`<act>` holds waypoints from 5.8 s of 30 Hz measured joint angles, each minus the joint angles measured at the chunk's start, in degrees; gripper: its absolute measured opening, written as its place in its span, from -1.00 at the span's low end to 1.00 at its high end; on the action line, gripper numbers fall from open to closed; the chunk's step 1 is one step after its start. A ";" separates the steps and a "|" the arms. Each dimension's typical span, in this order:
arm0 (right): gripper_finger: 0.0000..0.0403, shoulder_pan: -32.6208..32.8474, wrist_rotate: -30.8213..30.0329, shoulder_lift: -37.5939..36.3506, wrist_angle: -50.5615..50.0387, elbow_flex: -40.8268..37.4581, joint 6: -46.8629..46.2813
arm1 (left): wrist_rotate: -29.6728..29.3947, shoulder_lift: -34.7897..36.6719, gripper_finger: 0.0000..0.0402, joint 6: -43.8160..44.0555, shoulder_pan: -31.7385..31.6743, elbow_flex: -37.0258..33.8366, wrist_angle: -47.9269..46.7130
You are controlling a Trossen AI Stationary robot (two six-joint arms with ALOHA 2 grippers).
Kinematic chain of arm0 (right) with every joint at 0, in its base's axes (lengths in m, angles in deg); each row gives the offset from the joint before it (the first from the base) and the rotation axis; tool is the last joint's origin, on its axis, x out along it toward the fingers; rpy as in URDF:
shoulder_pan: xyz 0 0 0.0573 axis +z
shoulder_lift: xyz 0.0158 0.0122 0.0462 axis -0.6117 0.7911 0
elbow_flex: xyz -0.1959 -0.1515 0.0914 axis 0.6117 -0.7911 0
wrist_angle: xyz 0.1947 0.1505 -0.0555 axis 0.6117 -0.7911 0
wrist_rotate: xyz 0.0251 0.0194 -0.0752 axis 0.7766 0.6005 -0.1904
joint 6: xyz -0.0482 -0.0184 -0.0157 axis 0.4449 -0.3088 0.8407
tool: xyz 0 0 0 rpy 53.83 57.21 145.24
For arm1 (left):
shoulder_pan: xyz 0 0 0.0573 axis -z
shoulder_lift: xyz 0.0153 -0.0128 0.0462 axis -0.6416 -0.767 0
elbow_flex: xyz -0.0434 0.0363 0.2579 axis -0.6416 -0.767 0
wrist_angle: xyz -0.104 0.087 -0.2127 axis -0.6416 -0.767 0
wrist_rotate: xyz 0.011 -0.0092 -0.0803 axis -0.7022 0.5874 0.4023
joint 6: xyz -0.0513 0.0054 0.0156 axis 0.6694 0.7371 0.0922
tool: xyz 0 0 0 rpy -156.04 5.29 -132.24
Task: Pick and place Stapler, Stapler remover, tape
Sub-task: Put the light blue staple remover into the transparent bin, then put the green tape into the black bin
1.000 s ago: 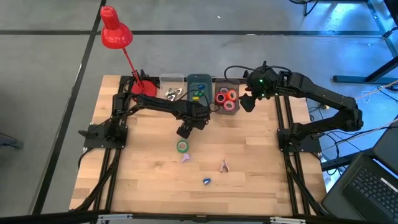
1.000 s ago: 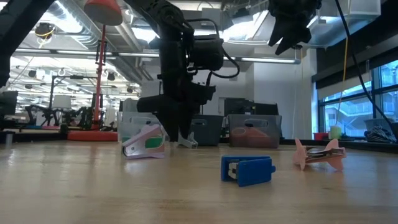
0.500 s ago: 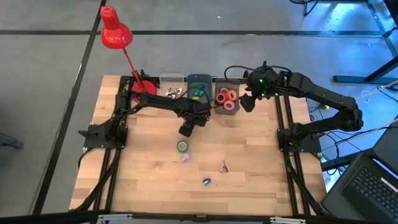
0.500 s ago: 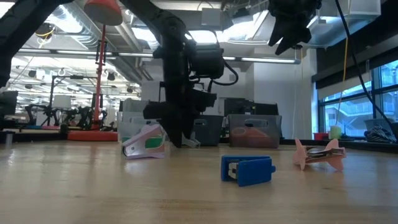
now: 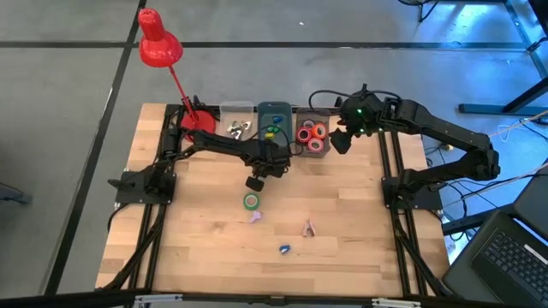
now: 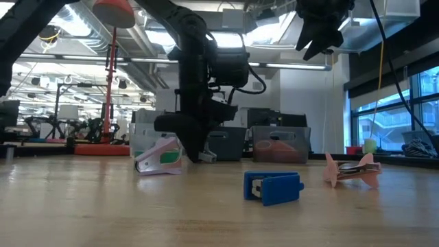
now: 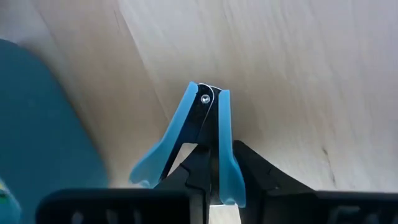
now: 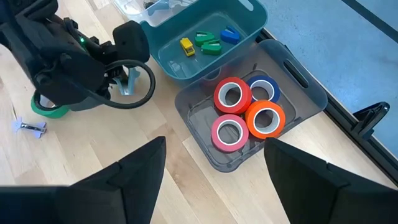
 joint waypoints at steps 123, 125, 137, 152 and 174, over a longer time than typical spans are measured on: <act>0.37 27.58 -2.58 -2.27 5.65 0.00 -8.59 | 11.07 13.82 -0.07 71.56 9.49 -17.35 1.96; 0.37 27.58 -2.58 -2.27 5.65 0.00 -8.57 | 11.18 13.16 -0.12 71.54 8.97 -17.33 1.99; 0.37 27.58 -3.23 -2.25 4.75 0.00 -8.55 | 9.69 15.62 -0.84 69.36 9.15 -16.73 3.99; 0.37 27.58 -3.85 -3.18 11.68 0.02 -6.31 | 6.55 29.32 -0.84 60.25 -0.12 -16.59 51.56; 0.37 27.23 -5.60 -3.04 31.91 0.02 2.58 | 24.77 28.35 -0.84 52.88 -5.61 -16.61 79.64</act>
